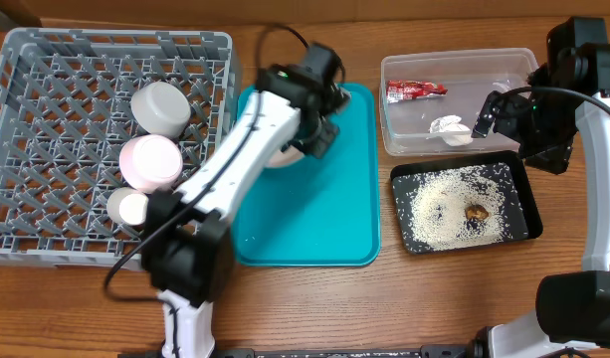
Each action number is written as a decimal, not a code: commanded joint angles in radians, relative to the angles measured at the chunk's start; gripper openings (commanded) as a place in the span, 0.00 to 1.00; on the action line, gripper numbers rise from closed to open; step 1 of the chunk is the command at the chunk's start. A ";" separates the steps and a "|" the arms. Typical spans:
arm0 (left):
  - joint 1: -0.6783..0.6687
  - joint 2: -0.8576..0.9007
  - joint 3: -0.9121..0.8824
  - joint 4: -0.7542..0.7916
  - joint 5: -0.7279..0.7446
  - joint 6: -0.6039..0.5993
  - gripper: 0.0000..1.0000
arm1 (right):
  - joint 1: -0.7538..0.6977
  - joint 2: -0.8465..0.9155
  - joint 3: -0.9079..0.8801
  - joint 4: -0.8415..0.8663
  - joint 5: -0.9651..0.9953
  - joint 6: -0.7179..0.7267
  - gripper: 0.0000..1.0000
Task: Sort waste into correct bins and load items into the dishwasher
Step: 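Grasp the edge of the white plate with the left gripper and lift, then stand the white plate upright in the dish rack and release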
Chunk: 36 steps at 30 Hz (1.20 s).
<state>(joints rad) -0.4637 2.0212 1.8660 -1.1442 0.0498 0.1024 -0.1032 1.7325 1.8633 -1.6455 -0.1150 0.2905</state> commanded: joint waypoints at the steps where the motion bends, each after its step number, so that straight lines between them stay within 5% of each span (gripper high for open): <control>1: 0.079 -0.118 0.042 -0.002 0.035 -0.043 0.04 | 0.001 -0.016 0.004 0.001 0.009 -0.003 1.00; 15: 0.444 -0.171 0.034 0.014 0.685 0.055 0.04 | 0.001 -0.016 0.004 -0.003 0.009 -0.003 1.00; 36: 0.659 0.010 0.033 -0.011 0.886 0.077 0.08 | 0.001 -0.016 0.004 -0.025 0.009 -0.003 1.00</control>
<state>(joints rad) 0.1719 2.0140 1.8931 -1.1473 0.8909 0.1612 -0.1032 1.7325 1.8633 -1.6707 -0.1154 0.2909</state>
